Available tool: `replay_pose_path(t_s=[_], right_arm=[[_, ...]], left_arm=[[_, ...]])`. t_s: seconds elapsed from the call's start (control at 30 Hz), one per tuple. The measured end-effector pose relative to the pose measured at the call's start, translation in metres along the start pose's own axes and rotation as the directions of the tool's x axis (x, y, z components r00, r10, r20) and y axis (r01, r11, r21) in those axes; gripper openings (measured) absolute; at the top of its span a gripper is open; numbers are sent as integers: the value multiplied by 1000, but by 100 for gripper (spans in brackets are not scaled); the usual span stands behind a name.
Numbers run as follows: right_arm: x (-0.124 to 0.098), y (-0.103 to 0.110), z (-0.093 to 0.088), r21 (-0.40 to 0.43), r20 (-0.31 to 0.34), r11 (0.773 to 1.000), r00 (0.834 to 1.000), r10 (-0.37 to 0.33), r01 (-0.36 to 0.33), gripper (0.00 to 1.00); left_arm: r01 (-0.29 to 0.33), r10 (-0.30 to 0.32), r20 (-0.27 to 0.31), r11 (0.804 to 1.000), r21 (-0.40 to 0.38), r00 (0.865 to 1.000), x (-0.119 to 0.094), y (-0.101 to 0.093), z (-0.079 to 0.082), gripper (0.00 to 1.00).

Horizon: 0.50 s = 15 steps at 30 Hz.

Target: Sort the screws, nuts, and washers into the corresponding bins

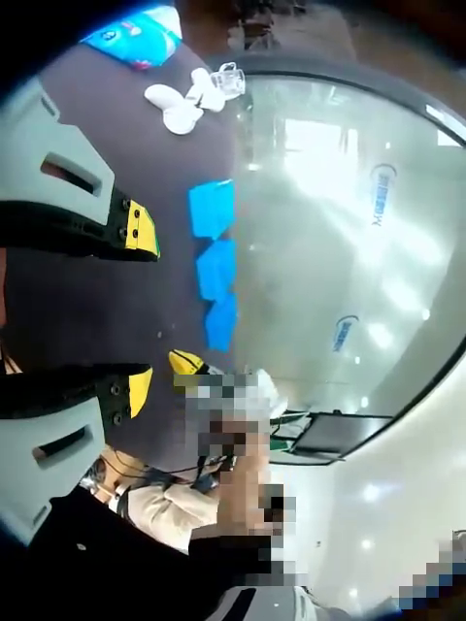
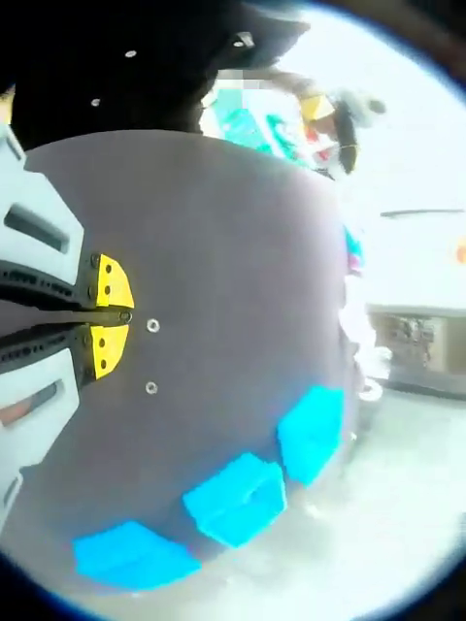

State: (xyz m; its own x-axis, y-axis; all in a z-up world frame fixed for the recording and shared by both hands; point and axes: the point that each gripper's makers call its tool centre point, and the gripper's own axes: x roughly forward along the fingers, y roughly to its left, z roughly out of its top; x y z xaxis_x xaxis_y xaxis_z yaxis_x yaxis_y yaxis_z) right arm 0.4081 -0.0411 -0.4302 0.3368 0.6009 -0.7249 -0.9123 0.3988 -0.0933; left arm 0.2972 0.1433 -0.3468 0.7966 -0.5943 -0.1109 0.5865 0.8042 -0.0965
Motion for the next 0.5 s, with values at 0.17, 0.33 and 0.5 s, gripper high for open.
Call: replay_pose_path(t_s=[0.17,0.33,0.5], right_arm=[[-16,-6,17,51,196,995,976,-90,81,0],[-34,-11,30,105,365,978,908,-206,180,0],[-51,-8,43,165,505,960,816,-281,228,0]], left_arm=[[-3,3,12,1000,-2,1000,0,1,5,42],[-11,11,23,1000,0,1000,0,3,9,42],[-20,20,26,1000,1,999,-1,5,11,42]])
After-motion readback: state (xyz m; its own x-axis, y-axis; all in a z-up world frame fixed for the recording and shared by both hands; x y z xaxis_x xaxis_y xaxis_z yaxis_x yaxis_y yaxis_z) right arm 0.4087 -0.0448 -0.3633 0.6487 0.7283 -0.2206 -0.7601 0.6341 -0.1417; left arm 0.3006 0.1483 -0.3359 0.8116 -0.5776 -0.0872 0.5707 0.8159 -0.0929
